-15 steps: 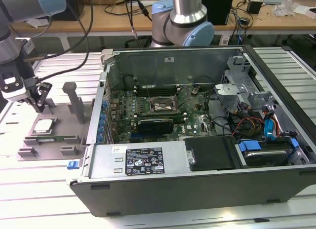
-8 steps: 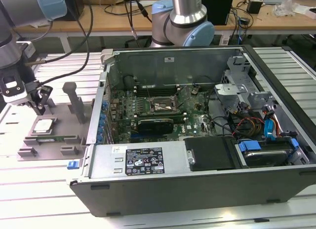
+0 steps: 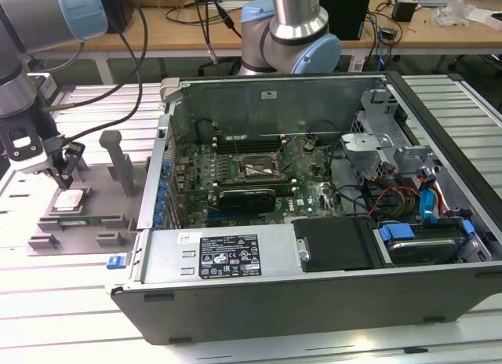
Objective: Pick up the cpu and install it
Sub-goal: 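Pick up the cpu and move it towards the insertion slot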
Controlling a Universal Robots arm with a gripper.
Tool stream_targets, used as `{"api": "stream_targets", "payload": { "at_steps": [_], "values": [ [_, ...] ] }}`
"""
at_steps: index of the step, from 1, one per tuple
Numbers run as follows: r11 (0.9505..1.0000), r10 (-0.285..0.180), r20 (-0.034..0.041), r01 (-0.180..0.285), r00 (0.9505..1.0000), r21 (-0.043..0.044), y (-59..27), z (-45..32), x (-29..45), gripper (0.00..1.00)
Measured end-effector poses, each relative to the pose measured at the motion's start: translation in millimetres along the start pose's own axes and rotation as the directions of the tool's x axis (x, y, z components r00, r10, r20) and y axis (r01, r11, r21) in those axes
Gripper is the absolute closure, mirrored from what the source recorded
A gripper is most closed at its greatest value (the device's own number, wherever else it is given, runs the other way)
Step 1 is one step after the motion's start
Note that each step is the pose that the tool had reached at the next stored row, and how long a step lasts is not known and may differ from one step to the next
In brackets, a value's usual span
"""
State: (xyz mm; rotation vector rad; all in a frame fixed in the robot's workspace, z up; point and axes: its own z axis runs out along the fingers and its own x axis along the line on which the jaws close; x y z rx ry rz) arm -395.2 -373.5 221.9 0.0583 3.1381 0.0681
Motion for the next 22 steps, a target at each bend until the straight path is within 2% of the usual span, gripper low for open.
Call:
{"api": "stream_targets", "payload": {
  "at_steps": [6, 11, 22],
  "values": [
    [0.9992, -0.041, -0.002, 0.041, 0.9992, -0.0001, -0.8, 5.6, 0.7, 0.89],
    [0.999, -0.044, -0.0022, 0.044, 0.999, -0.0002, -2.2, 8.7, 2.4, 0.89],
    [0.9987, -0.051, -0.0047, 0.051, 0.9987, -0.0003, -11.2, 15.9, 3.6, 0.89]
  ]
}}
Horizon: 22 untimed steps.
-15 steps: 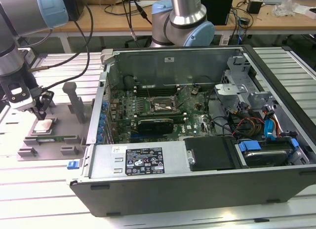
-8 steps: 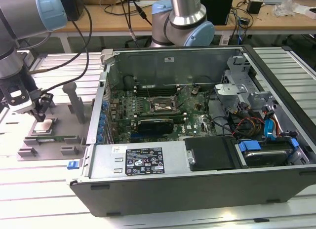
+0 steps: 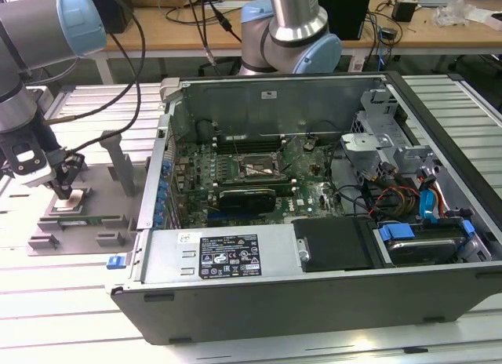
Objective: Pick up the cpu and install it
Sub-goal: 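Pick up the cpu and move it towards the insertion slot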
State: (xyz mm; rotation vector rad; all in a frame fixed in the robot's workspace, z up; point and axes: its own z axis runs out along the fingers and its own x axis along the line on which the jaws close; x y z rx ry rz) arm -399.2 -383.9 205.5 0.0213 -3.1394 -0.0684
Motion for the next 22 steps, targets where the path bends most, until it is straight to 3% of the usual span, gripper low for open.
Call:
{"api": "stream_targets", "payload": {
  "at_steps": [7, 14, 15, 19, 22],
  "values": [
    [1.0, 0.0, -0.0002, 0.0, 1.0, 0.0001, -0.4, 0.0, 0.0, 0.89],
    [1.0, 0.0, -0.0002, 0.0, 1.0, 0.0001, -0.6, 0.0, 0.0, 0.46],
    [1.0, 0.0, -0.0002, 0.0, 1.0, 0.0001, -0.7, 0.0, 0.0, 0.46],
    [1.0, 0.0, -0.0001, 0.0, 1.0, 0.0001, -0.8, 0.2, 0.0, 0.28],
    [1.0, 0.0, 0.0011, 0.0, 1.0, 0.0001, -1.0, 2.9, 0.0, 0.28]
  ]
}}
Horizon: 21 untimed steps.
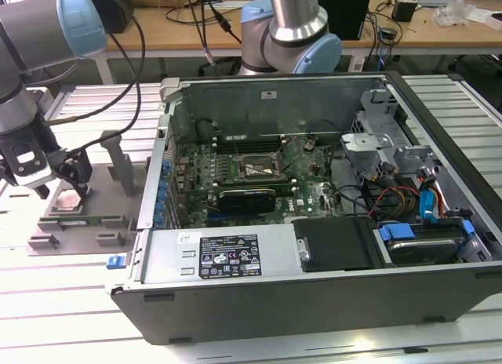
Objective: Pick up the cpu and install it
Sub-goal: 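Pick up the cpu and move it towards the insertion slot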
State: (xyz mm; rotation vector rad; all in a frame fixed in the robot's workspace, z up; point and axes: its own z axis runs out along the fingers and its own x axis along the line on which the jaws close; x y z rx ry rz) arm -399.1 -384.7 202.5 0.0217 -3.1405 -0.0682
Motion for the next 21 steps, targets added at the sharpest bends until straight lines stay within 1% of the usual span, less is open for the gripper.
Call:
{"api": "stream_targets", "payload": {
  "at_steps": [4, 8, 21],
  "values": [
    [1.0, 0.0, 0.0045, 0.0, 1.0, 0.0, -0.1, 4.3, 0.0, 0.28],
    [1.0, 0.0, 0.006, 0.0, 1.0, 0.0001, -0.4, 9.5, 0.0, 0.28],
    [1.0, 0.0, 0.006, 0.0, 1.0, 0.0001, 0.2, 14.1, -1.5, 0.28]
  ]
}}
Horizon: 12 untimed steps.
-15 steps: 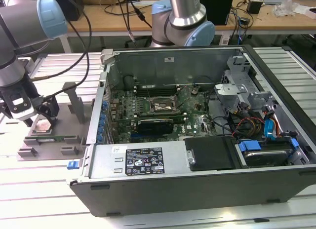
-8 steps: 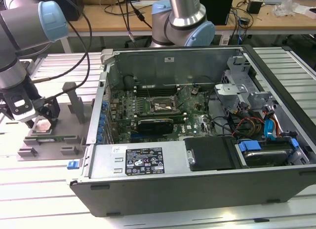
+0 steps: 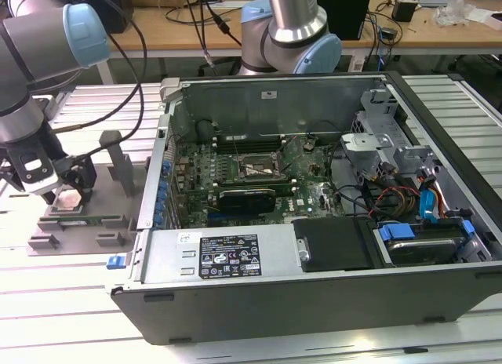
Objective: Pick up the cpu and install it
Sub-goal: 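Pick up the cpu and move it towards the insertion slot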
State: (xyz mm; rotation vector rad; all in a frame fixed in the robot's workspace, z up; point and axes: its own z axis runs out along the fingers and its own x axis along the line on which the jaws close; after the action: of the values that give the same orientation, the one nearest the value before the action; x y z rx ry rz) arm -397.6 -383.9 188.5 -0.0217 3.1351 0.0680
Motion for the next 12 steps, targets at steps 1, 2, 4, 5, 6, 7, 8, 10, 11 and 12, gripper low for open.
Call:
{"api": "stream_targets", "payload": {
  "at_steps": [1, 2, 4, 5, 6, 7, 8, 10, 11, 12],
  "values": [
    [1.0, 0.0, -0.0001, 0.0, 1.0, 0.0001, 0.1, 0.4, 0.0, 0.28],
    [1.0, 0.0, 0.0002, 0.0, 1.0, -0.0001, 0.1, 1.2, 0.0, 0.28],
    [1.0, 0.0, 0.0001, 0.0, 1.0, 0.0, 0.2, 1.9, -0.1, 0.28],
    [1.0, 0.001, 0.0003, -0.001, 1.0, -0.0002, 0.2, 2.8, -0.2, 0.28],
    [1.0, 0.003, 0.0002, -0.003, 1.0, -0.0001, 0.1, 3.2, -0.3, 0.28],
    [1.0, 0.004, 0.0002, -0.004, 1.0, 0.0, 0.1, 3.5, -0.3, 0.28],
    [1.0, 0.005, 0.0, -0.005, 1.0, 0.0001, 0.1, 3.6, -0.4, 0.28],
    [1.0, 0.005, 0.0002, -0.005, 1.0, 0.0, 0.1, 3.8, -0.4, 0.28],
    [1.0, 0.005, 0.0003, -0.005, 1.0, 0.0, 0.1, 3.8, -0.4, 0.28],
    [1.0, 0.005, 0.0003, -0.005, 1.0, 0.0, 0.1, 3.8, -0.4, 0.28]
  ]
}}
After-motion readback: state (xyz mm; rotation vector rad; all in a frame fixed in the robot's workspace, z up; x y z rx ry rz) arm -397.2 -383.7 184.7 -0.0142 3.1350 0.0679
